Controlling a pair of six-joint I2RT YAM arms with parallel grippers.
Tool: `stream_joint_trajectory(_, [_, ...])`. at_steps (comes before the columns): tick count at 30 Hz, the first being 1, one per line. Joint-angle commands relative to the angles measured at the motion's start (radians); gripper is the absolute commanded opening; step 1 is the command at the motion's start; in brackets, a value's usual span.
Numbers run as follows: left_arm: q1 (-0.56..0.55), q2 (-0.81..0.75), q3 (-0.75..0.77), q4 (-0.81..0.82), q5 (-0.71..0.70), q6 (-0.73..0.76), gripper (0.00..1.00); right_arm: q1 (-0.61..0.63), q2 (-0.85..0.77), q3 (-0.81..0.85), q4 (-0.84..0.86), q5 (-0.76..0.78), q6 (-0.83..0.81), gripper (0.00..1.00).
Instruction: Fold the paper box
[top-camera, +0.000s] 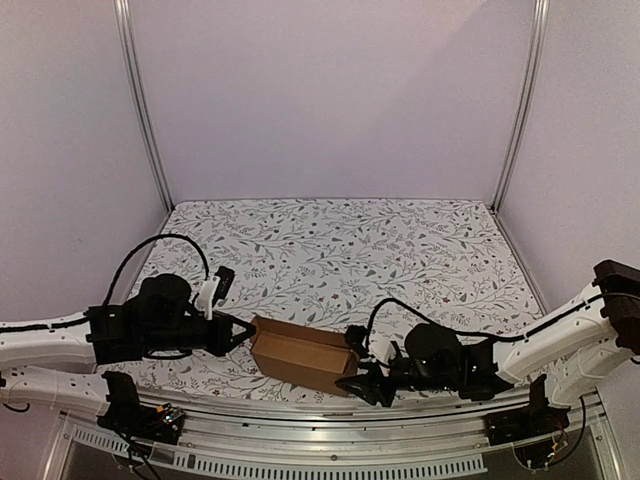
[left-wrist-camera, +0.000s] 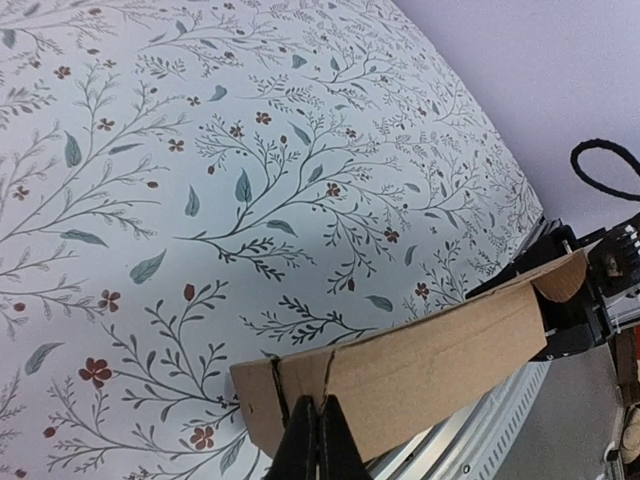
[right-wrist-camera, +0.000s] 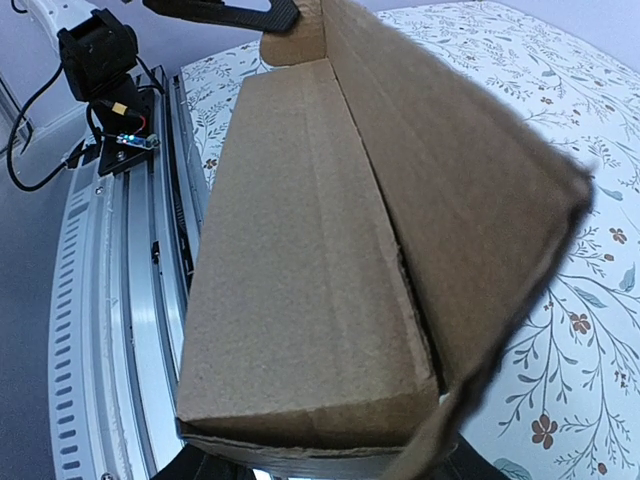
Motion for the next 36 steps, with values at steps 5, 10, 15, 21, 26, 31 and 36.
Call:
stream_joint_trajectory(5, [-0.029, -0.02, -0.048, 0.023, 0.04, -0.015, 0.0, -0.001, 0.078, -0.008, 0.157, 0.139, 0.058, 0.08])
stream_joint_trajectory(10, [-0.03, -0.041, -0.1, 0.046, 0.03, -0.043, 0.0, 0.001, 0.114, -0.018, 0.211, 0.164, 0.084, 0.08])
stream_joint_trajectory(15, [-0.033, -0.065, -0.14, 0.04, 0.004, -0.049, 0.0, 0.003, 0.152, -0.025, 0.252, 0.191, 0.098, 0.08])
stream_joint_trajectory(21, [-0.044, -0.061, -0.163, 0.06, 0.003, -0.059, 0.0, 0.014, 0.199, -0.021, 0.277, 0.239, 0.116, 0.08])
stream_joint_trajectory(26, [-0.064, -0.062, -0.161, 0.038, -0.04, -0.06, 0.0, 0.022, 0.215, -0.026, 0.288, 0.284, 0.127, 0.08])
stream_joint_trajectory(31, [-0.084, -0.08, -0.153, -0.016, -0.065, -0.06, 0.0, 0.027, 0.215, -0.039, 0.293, 0.312, 0.132, 0.08])
stream_joint_trajectory(36, [-0.112, -0.09, -0.171, -0.038, -0.09, -0.091, 0.0, 0.032, 0.214, -0.041, 0.287, 0.34, 0.136, 0.08])
